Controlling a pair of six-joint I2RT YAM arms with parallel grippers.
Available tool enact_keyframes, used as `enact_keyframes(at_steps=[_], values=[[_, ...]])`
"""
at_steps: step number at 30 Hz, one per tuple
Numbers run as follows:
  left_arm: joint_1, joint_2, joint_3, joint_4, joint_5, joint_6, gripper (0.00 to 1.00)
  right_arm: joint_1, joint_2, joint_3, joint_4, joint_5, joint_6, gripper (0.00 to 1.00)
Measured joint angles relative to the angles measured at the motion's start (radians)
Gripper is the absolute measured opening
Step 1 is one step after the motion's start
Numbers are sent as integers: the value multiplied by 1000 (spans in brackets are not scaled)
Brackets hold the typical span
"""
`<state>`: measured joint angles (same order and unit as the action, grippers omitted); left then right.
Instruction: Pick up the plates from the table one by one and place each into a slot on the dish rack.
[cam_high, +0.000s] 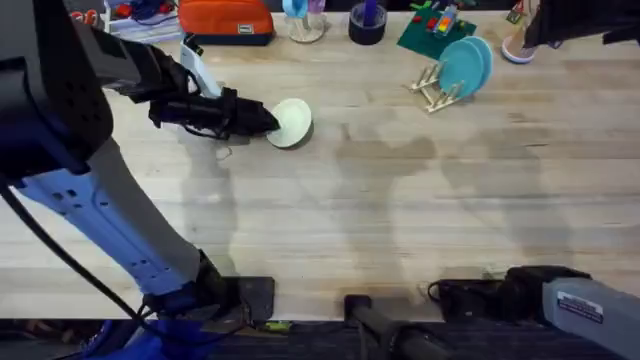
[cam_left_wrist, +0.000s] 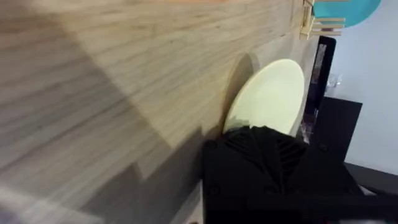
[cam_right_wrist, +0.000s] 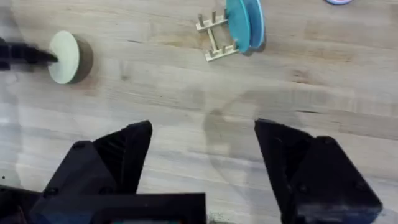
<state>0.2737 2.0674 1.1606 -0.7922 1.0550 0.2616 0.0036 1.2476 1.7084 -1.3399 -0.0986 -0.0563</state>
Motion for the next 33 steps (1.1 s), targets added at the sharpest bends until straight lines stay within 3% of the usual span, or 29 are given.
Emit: enact_keyframes(at_steps=[7,15,26,33], values=[[0,0,0,-1,0,0,41,0,0,0,0,-10,0,994],[0,0,0,-1,0,0,40,0,15,3,1,-163,4,994],[0,0,0,-1,0,0,40,10,209,6,4,-380,76,993],[0,0,0,-1,0,0,41,102,339,6,45,-426,115,993]])
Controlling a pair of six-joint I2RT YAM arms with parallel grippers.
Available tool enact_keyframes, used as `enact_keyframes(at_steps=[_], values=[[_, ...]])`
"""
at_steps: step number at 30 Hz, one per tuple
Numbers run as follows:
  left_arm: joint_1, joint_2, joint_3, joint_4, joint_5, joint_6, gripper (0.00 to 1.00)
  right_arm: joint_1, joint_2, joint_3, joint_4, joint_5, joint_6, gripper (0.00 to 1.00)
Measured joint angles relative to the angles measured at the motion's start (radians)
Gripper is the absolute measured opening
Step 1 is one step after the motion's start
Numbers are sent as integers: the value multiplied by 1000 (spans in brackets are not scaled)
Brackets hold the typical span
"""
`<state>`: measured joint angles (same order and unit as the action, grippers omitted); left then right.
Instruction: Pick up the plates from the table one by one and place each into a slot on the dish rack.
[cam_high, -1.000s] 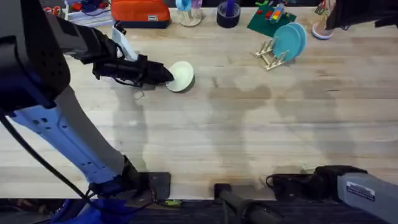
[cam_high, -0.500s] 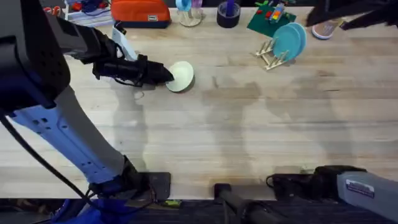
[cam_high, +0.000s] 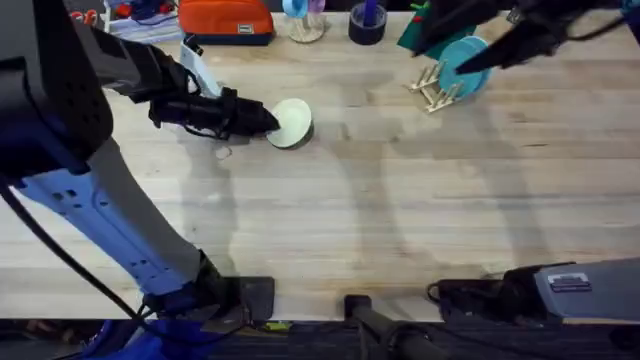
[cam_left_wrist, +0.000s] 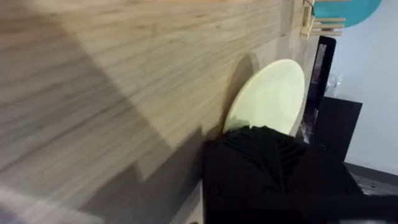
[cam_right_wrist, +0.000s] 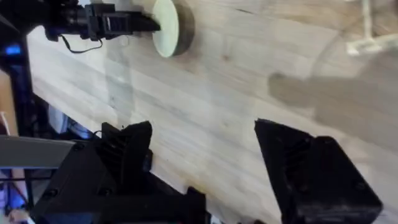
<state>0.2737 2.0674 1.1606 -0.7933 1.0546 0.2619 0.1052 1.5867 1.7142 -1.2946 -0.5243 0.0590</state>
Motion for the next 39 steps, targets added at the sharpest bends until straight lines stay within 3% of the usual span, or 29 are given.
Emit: enact_keyframes(at_steps=[9,16,39], values=[[0,0,0,0,0,0,41,171,178,0,163,-16,76,994],[0,0,0,0,0,0,40,256,329,0,238,-28,95,994],[0,0,0,0,-1,0,41,353,468,0,404,-61,99,994]])
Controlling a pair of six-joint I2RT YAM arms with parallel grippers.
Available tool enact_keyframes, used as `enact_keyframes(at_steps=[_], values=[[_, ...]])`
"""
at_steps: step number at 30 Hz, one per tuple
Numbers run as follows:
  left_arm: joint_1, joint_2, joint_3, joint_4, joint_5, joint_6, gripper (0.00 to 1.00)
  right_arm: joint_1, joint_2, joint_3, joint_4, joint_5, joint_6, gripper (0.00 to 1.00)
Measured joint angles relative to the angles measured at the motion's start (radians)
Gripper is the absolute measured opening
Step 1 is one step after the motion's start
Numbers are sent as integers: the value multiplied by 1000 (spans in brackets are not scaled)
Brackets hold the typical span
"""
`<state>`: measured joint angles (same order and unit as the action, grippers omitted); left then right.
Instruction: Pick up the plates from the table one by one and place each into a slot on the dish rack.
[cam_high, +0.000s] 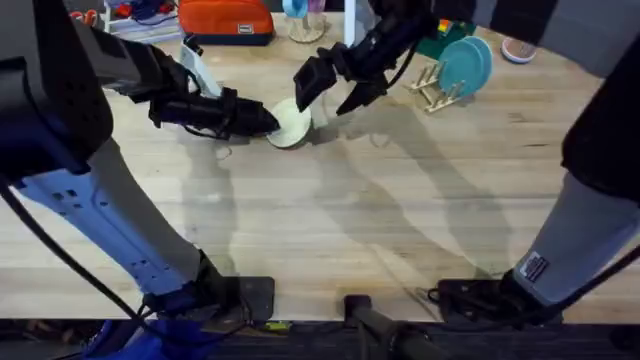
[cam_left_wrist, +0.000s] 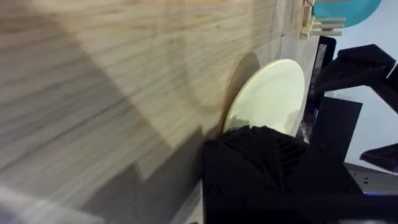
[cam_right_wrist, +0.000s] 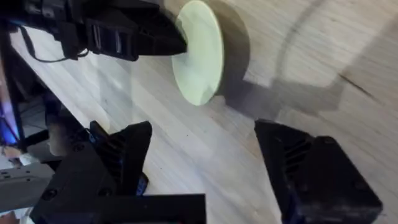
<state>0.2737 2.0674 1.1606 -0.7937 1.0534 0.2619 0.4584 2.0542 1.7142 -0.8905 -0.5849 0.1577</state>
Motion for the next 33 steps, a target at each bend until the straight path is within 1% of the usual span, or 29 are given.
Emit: enact_keyframes(at_steps=[9,16,24,33], values=[[0,0,0,0,0,0,40,19,50,0,40,0,0,994],[0,0,0,0,0,0,40,28,67,0,74,0,41,994],[0,0,0,0,0,0,40,53,117,0,104,-4,60,994],[0,0,0,0,0,0,40,81,118,0,189,-7,92,994]])
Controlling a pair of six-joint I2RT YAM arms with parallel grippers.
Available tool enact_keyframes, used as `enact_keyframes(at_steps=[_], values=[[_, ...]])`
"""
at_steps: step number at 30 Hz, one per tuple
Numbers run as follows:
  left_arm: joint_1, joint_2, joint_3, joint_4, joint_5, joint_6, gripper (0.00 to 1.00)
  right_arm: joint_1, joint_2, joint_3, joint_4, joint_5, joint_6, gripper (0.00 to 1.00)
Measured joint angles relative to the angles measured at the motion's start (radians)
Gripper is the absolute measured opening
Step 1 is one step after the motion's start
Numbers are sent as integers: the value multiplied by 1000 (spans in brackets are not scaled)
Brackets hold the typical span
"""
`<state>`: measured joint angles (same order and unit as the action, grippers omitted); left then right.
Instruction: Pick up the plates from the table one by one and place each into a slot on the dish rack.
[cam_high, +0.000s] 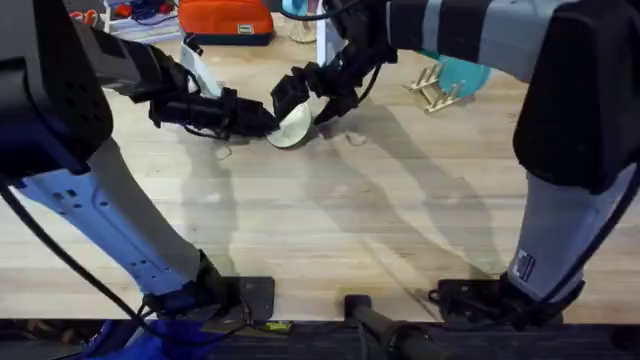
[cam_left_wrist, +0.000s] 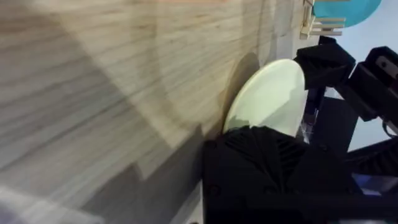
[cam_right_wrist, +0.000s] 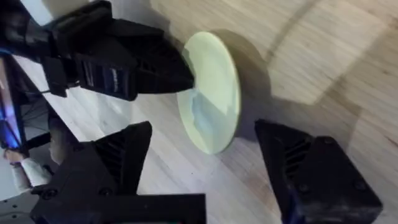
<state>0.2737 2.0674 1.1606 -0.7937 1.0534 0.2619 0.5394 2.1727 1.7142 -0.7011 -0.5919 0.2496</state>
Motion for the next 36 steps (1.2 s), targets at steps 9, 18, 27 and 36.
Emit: enact_keyframes(at_steps=[9,18,27,36], values=[[0,0,0,0,0,0,41,5,0,0,23,0,12,994],[0,0,0,0,0,0,40,5,0,0,78,0,36,994],[0,0,0,0,0,0,40,5,41,0,97,-2,96,994],[0,0,0,0,0,0,40,0,48,7,101,-2,134,860]])
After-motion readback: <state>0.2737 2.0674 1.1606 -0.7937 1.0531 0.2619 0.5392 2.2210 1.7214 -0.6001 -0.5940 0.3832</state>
